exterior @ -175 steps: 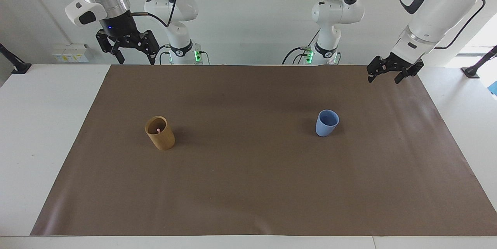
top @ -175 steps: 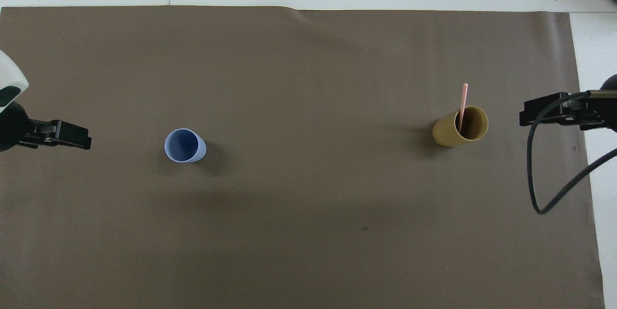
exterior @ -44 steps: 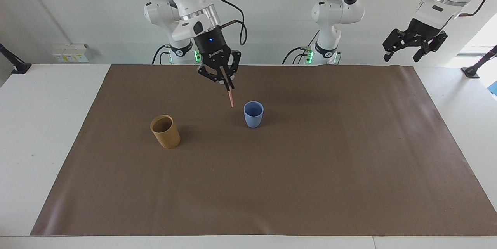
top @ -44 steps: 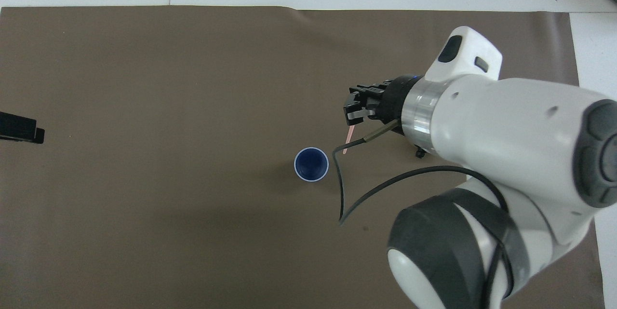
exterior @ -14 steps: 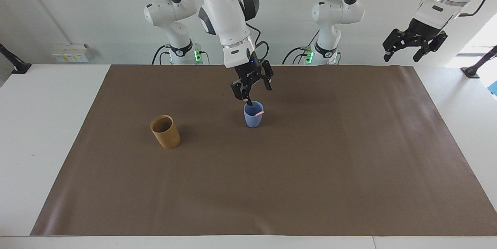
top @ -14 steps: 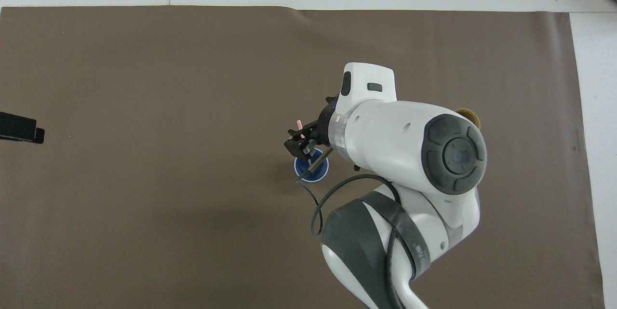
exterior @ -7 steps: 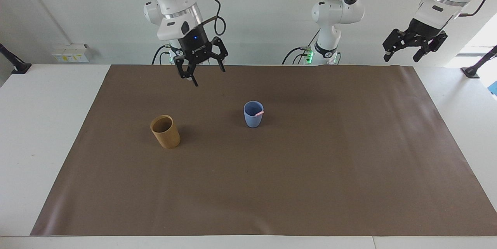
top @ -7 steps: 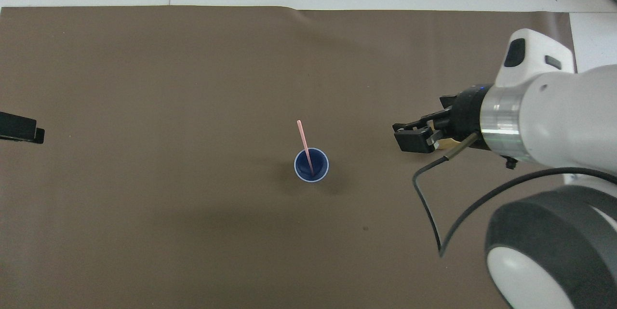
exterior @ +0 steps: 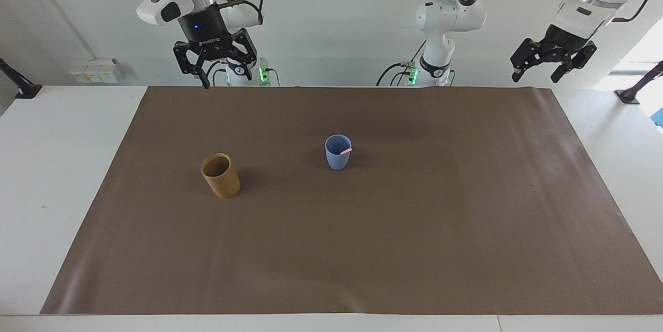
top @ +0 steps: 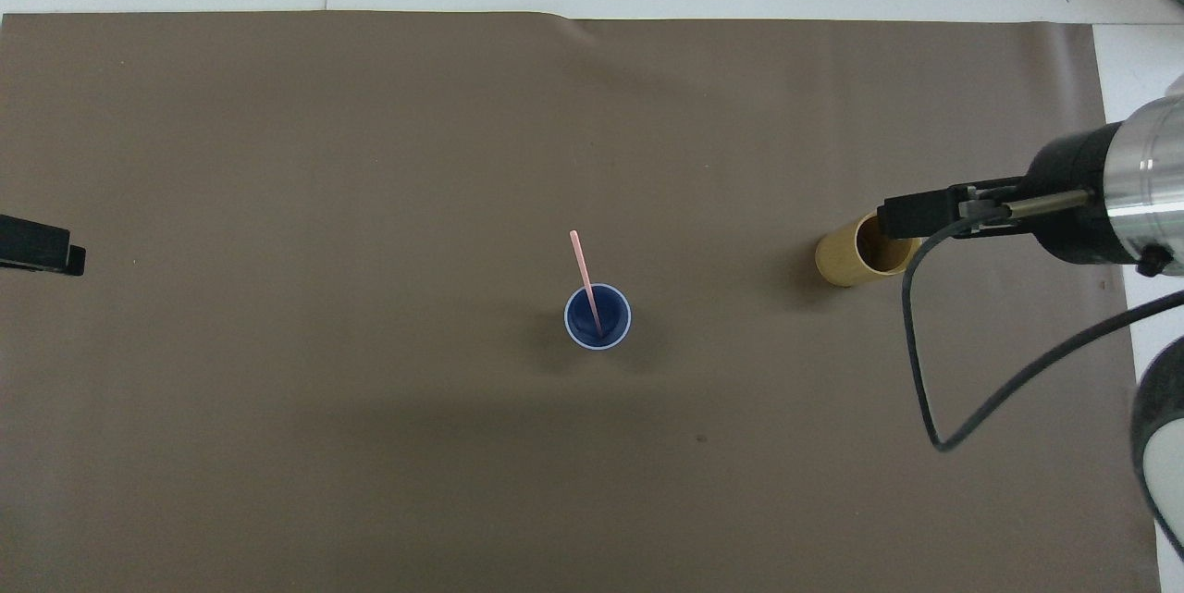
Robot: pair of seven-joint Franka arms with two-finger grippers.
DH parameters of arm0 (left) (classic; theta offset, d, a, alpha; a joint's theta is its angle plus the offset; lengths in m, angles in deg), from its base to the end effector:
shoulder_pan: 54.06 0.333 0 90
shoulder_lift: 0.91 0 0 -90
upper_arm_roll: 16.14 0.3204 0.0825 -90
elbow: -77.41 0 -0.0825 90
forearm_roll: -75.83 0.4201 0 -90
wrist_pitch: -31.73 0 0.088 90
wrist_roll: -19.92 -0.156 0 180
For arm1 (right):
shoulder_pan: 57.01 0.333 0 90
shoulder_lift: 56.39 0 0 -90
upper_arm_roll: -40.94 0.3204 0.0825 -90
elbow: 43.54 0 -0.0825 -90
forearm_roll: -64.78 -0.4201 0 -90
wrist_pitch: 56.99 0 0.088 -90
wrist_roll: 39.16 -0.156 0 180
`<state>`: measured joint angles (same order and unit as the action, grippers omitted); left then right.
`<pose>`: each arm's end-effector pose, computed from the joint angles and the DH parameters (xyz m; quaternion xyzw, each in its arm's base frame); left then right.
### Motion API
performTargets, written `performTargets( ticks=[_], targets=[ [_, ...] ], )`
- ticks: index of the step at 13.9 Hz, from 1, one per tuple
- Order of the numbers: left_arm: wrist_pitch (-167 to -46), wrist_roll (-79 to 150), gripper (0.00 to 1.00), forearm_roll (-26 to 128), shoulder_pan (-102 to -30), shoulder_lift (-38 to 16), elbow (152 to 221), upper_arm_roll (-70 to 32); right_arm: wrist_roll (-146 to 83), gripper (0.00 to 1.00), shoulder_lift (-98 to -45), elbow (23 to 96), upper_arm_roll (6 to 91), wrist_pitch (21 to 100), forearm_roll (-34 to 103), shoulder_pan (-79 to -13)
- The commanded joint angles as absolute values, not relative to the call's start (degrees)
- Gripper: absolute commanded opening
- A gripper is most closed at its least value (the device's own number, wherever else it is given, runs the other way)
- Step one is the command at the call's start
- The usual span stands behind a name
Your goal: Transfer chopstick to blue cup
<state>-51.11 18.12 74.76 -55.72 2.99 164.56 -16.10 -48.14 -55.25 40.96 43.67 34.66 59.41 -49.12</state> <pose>0.5546 -0.0188 0.6330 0.9995 -0.0310 -0.0036 0.0093 0.5805 0.1237 0.6445 -0.9962 -0.0163 -0.0633 0.0579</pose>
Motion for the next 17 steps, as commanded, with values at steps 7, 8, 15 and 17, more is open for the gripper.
performTargets(
  ticks=[7, 8, 15, 17],
  targets=[
    [-51.15, 17.98, 1.0, 75.31, -55.29, 3.66, 165.04, -16.41, -54.02, 1.0, -54.73, 41.08, 41.82, 24.57, 64.69, -51.99],
    [-51.15, 17.98, 1.0, 75.39, -55.29, 3.66, 165.04, -16.41, -54.02, 1.0, -53.85, 42.58, 41.82, 25.36, 64.52, -52.43],
    [-51.15, 17.98, 1.0, 75.39, -55.29, 3.66, 165.04, -16.41, -51.04, 1.0, -53.4, 43.21, 41.73, 25.81, 63.2, -53.49],
    [-51.15, 17.98, 1.0, 75.31, -55.29, 3.66, 165.04, -16.41, -49.98, 1.0, -53.31, 43.47, 41.64, 26.07, 62.67, -53.76]
  ],
)
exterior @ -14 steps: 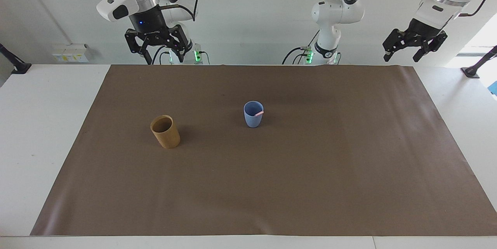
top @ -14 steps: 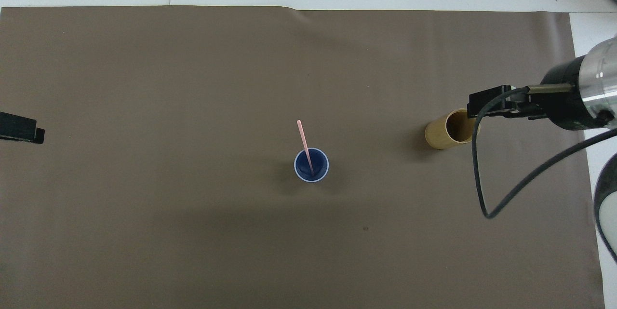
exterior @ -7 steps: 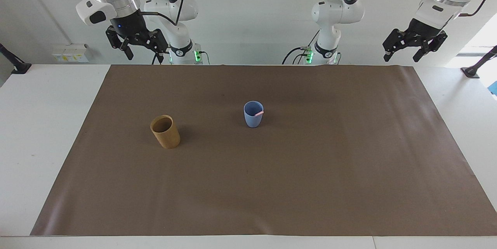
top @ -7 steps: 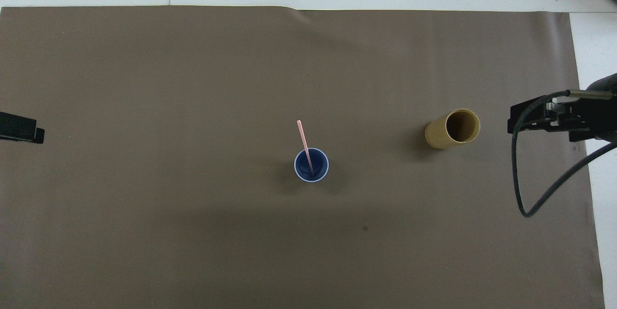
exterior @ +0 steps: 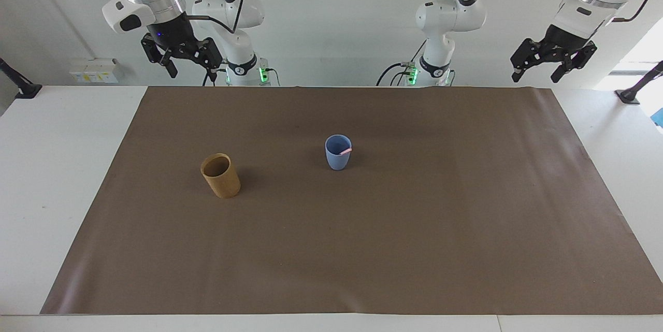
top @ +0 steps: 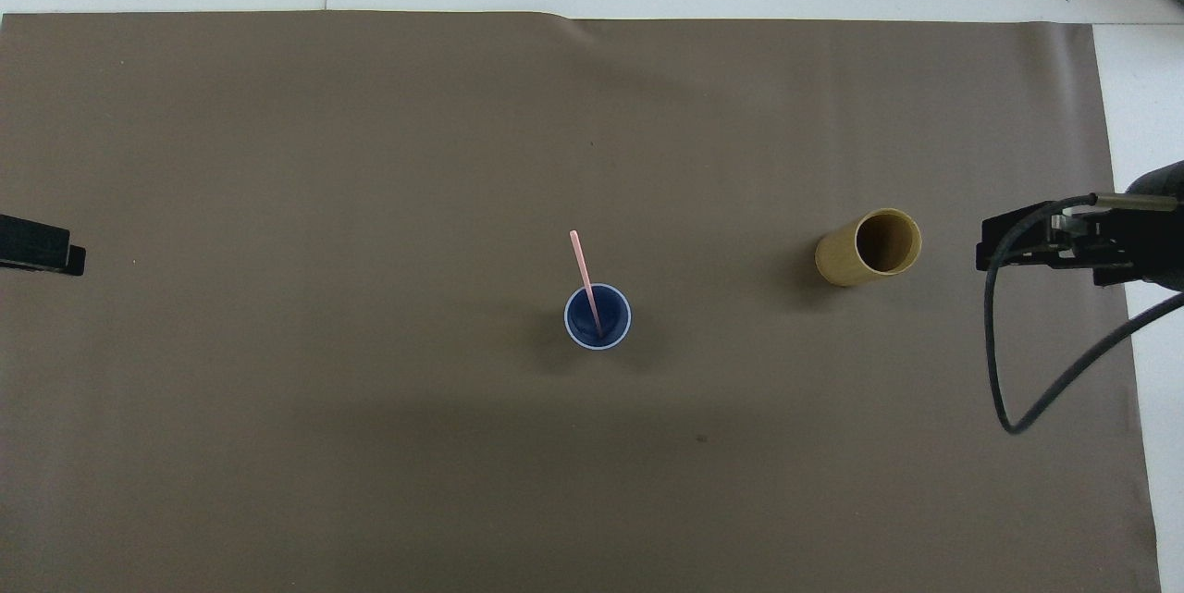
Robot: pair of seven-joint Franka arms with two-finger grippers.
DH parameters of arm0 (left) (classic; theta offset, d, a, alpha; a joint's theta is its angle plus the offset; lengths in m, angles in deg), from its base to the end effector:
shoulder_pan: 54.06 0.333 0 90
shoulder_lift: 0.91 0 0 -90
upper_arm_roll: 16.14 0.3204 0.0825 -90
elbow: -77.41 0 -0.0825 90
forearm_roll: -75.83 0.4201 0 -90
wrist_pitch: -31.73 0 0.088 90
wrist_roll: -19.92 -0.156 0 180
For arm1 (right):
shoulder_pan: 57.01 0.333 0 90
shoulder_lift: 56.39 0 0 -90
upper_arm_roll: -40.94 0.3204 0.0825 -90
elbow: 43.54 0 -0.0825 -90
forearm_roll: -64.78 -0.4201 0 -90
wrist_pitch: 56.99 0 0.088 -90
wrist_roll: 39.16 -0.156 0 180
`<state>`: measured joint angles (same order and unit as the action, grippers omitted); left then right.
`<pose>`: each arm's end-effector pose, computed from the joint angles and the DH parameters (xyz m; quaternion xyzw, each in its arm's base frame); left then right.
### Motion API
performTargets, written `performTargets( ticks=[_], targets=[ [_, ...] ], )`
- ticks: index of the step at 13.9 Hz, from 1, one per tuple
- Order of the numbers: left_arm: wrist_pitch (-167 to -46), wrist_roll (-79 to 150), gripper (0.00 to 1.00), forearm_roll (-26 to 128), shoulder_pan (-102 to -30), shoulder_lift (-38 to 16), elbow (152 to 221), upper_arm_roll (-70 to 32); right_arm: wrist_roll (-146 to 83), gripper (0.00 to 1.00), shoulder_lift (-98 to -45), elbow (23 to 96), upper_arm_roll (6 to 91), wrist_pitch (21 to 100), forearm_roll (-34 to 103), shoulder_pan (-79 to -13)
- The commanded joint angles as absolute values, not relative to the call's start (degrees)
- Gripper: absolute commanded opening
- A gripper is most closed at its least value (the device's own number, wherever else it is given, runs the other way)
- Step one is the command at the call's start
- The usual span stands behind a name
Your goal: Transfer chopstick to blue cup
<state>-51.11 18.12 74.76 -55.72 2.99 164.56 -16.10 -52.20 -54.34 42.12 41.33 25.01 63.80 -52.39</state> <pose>0.5546 -0.0188 0.6330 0.9995 -0.0310 -0.0036 0.0093 0.5605 0.0521 0.6265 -0.9975 0.0689 0.0152 0.0061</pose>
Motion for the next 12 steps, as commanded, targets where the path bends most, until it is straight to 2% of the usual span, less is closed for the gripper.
performTargets(
  ticks=[1, 12],
  targets=[
    [-51.15, 17.98, 1.0, 75.39, -55.29, 3.66, 165.04, -16.41, -49.89, 1.0, -53.31, 43.56, 41.64, 26.07, 62.67, -53.84],
    [-51.15, 17.98, 1.0, 75.39, -55.29, 3.66, 165.04, -16.41, -45.49, 1.0, -52.96, 44.0, 41.82, 26.59, 62.05, -53.4]
  ],
)
